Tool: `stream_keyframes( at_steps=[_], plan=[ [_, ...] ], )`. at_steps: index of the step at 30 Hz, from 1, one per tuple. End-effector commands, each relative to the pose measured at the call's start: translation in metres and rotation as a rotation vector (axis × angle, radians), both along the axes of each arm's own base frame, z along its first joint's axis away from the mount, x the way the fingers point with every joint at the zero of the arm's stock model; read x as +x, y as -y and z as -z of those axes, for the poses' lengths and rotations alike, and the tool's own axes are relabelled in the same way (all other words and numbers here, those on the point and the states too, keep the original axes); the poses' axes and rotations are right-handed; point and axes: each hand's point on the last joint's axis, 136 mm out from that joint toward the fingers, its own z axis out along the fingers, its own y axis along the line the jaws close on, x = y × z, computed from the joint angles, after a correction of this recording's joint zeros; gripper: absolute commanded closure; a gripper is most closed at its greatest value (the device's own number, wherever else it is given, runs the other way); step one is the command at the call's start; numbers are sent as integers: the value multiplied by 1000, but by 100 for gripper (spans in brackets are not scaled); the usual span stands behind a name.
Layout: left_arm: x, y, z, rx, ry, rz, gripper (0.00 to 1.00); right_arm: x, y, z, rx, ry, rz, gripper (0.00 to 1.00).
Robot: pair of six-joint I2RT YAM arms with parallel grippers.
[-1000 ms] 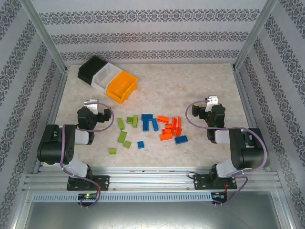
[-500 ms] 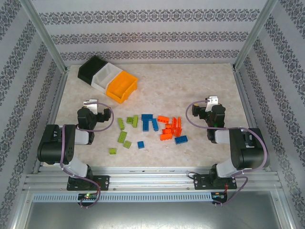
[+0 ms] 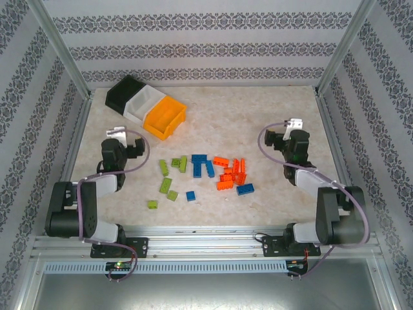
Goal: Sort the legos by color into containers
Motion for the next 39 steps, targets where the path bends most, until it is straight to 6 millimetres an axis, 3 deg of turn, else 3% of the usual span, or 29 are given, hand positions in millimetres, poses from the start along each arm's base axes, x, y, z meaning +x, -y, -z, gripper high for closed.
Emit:
stream_keyframes(
  at_steps=[1, 4, 7, 12, 20, 26, 31, 34, 39],
  plan=[
    [-6, -25, -16, -78, -98, -214, 0, -11, 32, -8, 171, -99, 228, 2],
    [-6, -27, -33, -148, -169, -265, 0, -11, 36, -13, 318, -230, 289, 2],
    [-4, -19, -46, -193, -200, -243, 0, -7, 28, -14, 424, -360, 274, 2],
    [-19, -17, -59, -251, -210, -281, 0, 4, -15, -18, 584, -458, 124, 2],
    [-34, 14, -47, -323, -477, -157, 0, -12, -90, 0, 513, -696, -49, 3],
    [-11, 71, -34, -465, -592, 90, 0, -24, -135, 9, 456, -815, -127, 3],
    [9, 129, -23, -399, -689, 294, 0, -35, -160, 12, 486, -843, -173, 3],
    [26, 148, -13, -360, -707, 330, 0, -44, -167, 13, 485, -856, -190, 3],
    [52, 159, 9, -336, -744, 336, 0, -59, -170, 15, 481, -886, -198, 3]
  ],
)
